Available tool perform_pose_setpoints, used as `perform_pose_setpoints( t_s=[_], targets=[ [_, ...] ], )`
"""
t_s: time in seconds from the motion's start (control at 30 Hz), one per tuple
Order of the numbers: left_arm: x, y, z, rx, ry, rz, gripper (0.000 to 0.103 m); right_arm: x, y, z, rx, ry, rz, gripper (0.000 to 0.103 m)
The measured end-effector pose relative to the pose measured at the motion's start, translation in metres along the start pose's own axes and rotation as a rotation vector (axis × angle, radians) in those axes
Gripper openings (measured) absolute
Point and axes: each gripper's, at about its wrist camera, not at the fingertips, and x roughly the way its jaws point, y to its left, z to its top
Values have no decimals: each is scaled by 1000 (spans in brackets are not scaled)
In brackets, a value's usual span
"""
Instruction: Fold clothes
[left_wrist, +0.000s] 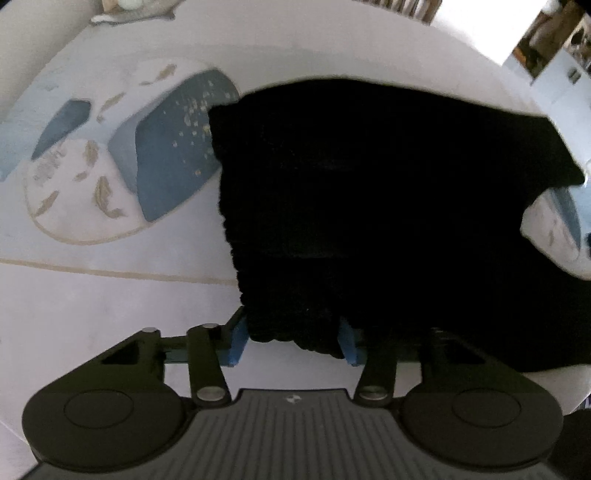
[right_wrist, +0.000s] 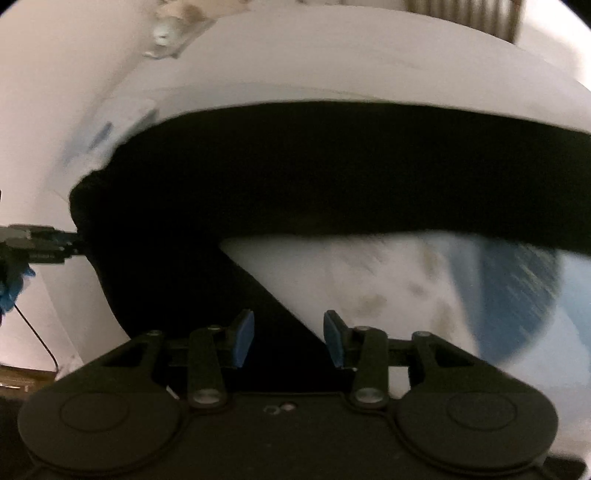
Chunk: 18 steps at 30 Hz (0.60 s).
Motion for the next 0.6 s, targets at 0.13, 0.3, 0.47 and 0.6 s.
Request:
perform_pose_setpoints(
  t_s=[0.13,0.3,0.47,0.6],
  targets=[
    [-67,-16,-83,-41,-50,10,36,35,25,15,-128,14,9,103],
    [-117,-15,-129,-93,-48,20,36,68,44,22,-242,56,20,103],
    [-130,-18,-147,-114,-32,42,36,72,63,25,-358,87,24,103],
    [-135,-14,-161,-121,-8,59,36,66,57,39,-387,52,-44,62]
  ],
)
